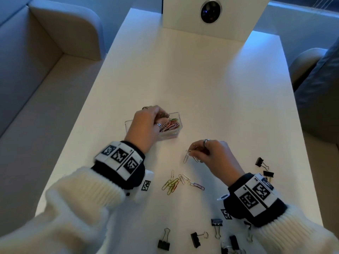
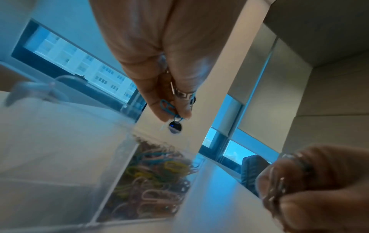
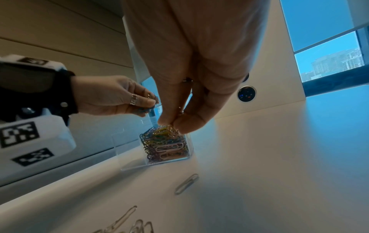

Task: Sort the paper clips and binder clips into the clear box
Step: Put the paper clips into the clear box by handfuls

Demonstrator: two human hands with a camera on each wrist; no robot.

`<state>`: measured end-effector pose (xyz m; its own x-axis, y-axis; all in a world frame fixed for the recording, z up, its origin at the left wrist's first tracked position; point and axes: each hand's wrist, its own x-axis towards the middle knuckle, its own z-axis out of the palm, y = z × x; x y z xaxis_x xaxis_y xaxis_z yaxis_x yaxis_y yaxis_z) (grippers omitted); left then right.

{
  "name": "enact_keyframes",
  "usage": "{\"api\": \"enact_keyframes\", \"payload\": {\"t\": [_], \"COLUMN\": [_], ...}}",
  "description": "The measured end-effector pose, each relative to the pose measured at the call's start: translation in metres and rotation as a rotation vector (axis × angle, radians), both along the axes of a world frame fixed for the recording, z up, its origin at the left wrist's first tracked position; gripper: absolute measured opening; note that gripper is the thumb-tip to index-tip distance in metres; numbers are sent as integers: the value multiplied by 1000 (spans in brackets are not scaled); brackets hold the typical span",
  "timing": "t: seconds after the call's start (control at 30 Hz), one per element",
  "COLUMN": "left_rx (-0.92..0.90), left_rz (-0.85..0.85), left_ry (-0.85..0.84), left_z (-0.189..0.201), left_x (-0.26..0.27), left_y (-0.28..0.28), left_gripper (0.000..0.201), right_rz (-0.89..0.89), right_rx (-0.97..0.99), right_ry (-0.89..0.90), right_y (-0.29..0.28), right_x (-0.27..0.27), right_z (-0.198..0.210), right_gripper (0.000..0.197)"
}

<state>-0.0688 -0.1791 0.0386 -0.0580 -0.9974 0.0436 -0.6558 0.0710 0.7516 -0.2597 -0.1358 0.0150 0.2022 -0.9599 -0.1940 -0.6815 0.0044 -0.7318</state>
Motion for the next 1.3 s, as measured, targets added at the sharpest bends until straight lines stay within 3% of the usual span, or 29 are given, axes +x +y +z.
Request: {"api": "enact_keyframes", "payload": {"t": [0.17, 0.3, 0.43, 0.53, 0.67, 0.77, 0.9, 0.97, 1.2, 1.3], "left_rx": [60, -16, -109, -142, -182, -194, -190, -191, -179, -235], "left_rz": [-33, -50, -139, -167, -165, -152, -154, -145, -161, -117], "left_ry": [-29, -71, -418, -524, -579, -618, -689, -695, -735, -653], "left_z": [-16, -21, -32, -40, -44, -47, -52, -54, -52, -46], "left_x": [6, 15, 25, 30, 32, 32, 28, 27, 24, 25], "left_y": [-3, 6, 20, 27, 28, 30, 34, 32, 29, 36], "left_gripper": [26, 36, 40, 39, 37, 44, 45, 46, 55, 51], "right_rz": [9, 4, -20, 68, 126, 126, 304, 301, 290, 167], "right_rx": [-23, -136, -265, -267, -326, -426, -476, -488, -458, -449], "right_ry": [-2, 0, -16, 61, 99, 122, 401, 466, 498, 341], "right_y": [-5, -20, -44, -58, -64, -61, -53, -53, -49, -44], "right_x": [8, 18, 36, 49, 47, 35, 27, 25, 27, 18], "right_z": [2, 10, 11, 3, -4, -2, -5, -5, -2, -1], "right_gripper": [11, 13, 16, 17, 28, 25, 29, 30, 32, 27]}}
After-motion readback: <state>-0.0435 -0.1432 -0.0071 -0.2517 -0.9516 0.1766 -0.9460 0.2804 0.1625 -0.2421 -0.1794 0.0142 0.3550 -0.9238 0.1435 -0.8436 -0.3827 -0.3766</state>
